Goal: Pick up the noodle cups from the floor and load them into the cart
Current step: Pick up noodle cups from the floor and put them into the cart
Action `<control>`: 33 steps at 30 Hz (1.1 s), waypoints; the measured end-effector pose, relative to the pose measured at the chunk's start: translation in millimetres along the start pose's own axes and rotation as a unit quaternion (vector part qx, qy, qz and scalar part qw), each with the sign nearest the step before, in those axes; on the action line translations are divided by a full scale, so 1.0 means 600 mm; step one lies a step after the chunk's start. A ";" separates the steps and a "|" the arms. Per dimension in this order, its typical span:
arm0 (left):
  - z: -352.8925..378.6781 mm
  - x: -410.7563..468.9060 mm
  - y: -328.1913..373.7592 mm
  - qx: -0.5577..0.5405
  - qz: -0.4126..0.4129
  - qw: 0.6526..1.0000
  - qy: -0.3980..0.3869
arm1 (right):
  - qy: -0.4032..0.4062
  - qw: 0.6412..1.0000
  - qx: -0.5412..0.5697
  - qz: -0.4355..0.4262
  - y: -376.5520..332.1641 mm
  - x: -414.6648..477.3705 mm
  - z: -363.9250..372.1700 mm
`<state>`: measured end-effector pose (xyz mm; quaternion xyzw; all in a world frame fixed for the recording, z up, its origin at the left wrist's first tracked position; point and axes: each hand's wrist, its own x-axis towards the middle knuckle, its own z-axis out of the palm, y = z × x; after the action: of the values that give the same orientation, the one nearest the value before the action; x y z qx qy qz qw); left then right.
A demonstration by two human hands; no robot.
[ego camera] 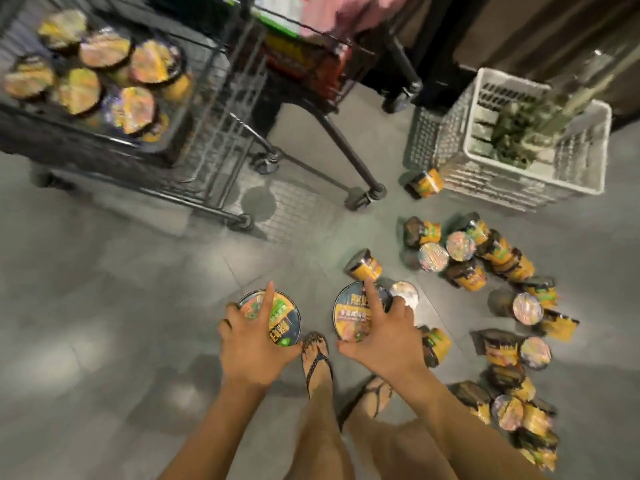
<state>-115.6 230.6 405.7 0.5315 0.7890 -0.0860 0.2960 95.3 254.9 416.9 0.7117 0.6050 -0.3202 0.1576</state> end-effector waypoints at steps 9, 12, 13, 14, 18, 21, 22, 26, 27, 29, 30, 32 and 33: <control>-0.138 -0.062 -0.058 -0.139 -0.130 0.980 0.050 | -0.027 0.997 0.031 -0.063 -0.135 -0.038 -0.110; -0.214 -0.069 -0.044 -0.167 -0.146 0.973 0.056 | -0.024 0.994 0.060 -0.083 -0.173 -0.044 -0.175; -0.244 -0.067 -0.039 -0.170 -0.146 0.972 0.068 | -0.019 0.993 0.067 -0.092 -0.189 -0.044 -0.200; -0.276 -0.063 -0.034 -0.172 -0.144 0.971 0.083 | -0.012 0.992 0.074 -0.099 -0.207 -0.040 -0.228; -0.392 -0.017 -0.017 -0.188 -0.134 0.965 0.121 | 0.015 0.986 0.110 -0.127 -0.287 0.003 -0.331; -0.473 0.034 -0.008 -0.193 -0.122 0.965 0.132 | 0.011 0.980 0.108 -0.169 -0.357 0.056 -0.413; -0.500 0.049 -0.005 -0.196 -0.118 0.964 0.134 | 0.007 0.979 0.096 -0.179 -0.381 0.074 -0.441; -0.601 0.112 0.000 -0.216 -0.114 0.956 0.164 | 0.041 0.972 0.048 -0.227 -0.482 0.147 -0.534; -0.621 0.132 -0.002 -0.215 -0.118 0.955 0.168 | 0.057 0.969 0.036 -0.236 -0.507 0.165 -0.549; -0.650 0.173 -0.009 -0.218 -0.132 0.953 0.167 | 0.077 0.967 0.013 -0.244 -0.555 0.201 -0.565; -0.657 0.196 -0.015 -0.226 -0.138 0.950 0.165 | 0.082 0.967 -0.003 -0.243 -0.577 0.219 -0.567; -0.660 0.246 -0.026 -0.232 -0.142 0.950 0.153 | 0.084 0.968 -0.047 -0.231 -0.615 0.258 -0.562; -0.656 0.271 -0.033 -0.230 -0.141 0.953 0.140 | 0.081 0.969 -0.072 -0.222 -0.628 0.278 -0.557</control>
<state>-323.0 527.8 629.9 0.3389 0.8879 0.1322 0.2816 -168.4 668.4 619.4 0.5698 0.7802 -0.2441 0.0834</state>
